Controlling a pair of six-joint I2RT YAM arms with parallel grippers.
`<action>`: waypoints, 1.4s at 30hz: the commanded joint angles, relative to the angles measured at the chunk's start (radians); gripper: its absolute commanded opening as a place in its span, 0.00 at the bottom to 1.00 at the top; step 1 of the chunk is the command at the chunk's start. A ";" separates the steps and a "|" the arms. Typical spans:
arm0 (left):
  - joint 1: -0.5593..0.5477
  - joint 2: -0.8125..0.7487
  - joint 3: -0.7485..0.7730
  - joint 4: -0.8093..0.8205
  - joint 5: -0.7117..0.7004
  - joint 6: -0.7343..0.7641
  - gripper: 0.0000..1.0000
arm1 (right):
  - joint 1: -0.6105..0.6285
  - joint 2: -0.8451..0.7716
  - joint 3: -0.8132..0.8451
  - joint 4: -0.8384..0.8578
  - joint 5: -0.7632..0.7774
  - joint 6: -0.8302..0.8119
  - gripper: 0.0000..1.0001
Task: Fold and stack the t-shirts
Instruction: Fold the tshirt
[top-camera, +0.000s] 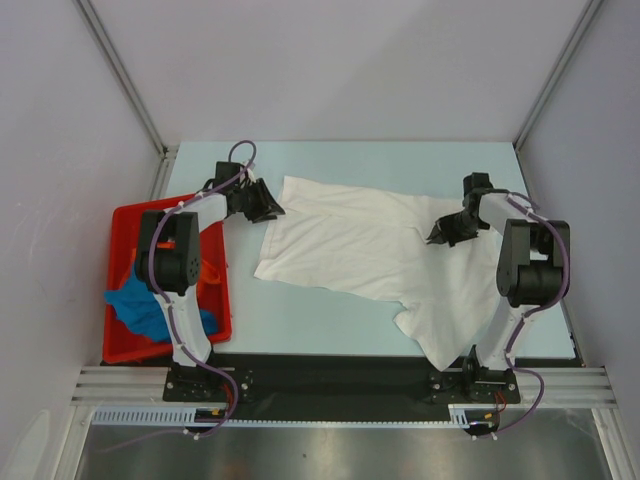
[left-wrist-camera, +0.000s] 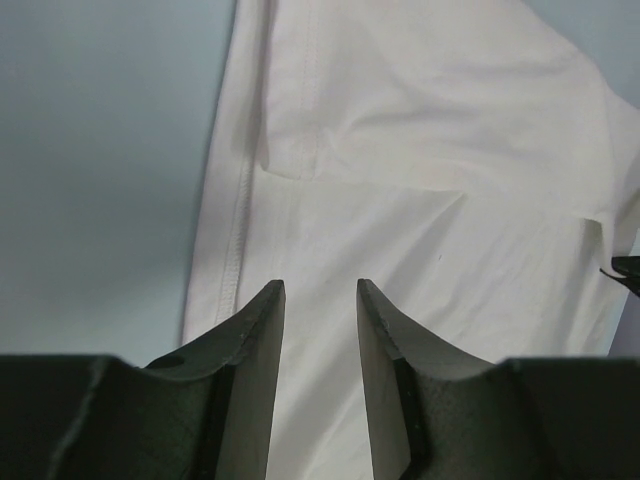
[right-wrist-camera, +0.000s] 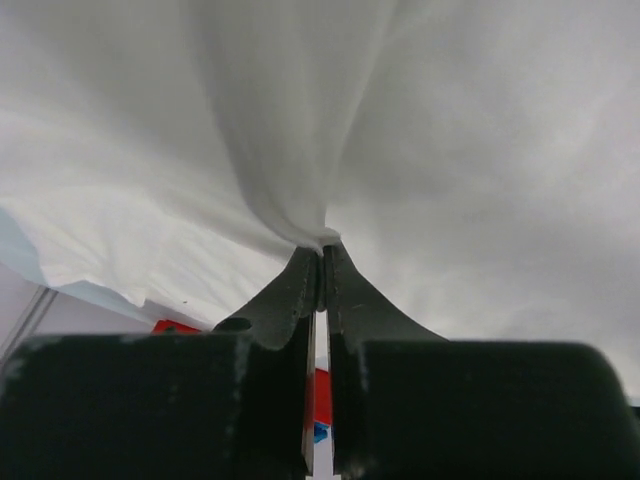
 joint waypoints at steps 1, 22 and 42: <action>0.010 -0.020 -0.014 0.045 0.021 -0.010 0.40 | 0.041 -0.051 -0.084 -0.047 0.020 0.170 0.05; 0.004 0.103 0.185 -0.009 0.061 -0.030 0.40 | -0.125 -0.083 0.136 0.125 0.364 -0.574 0.46; -0.016 0.221 0.329 0.046 0.093 -0.119 0.42 | -0.203 0.265 0.460 0.237 0.206 -0.766 0.65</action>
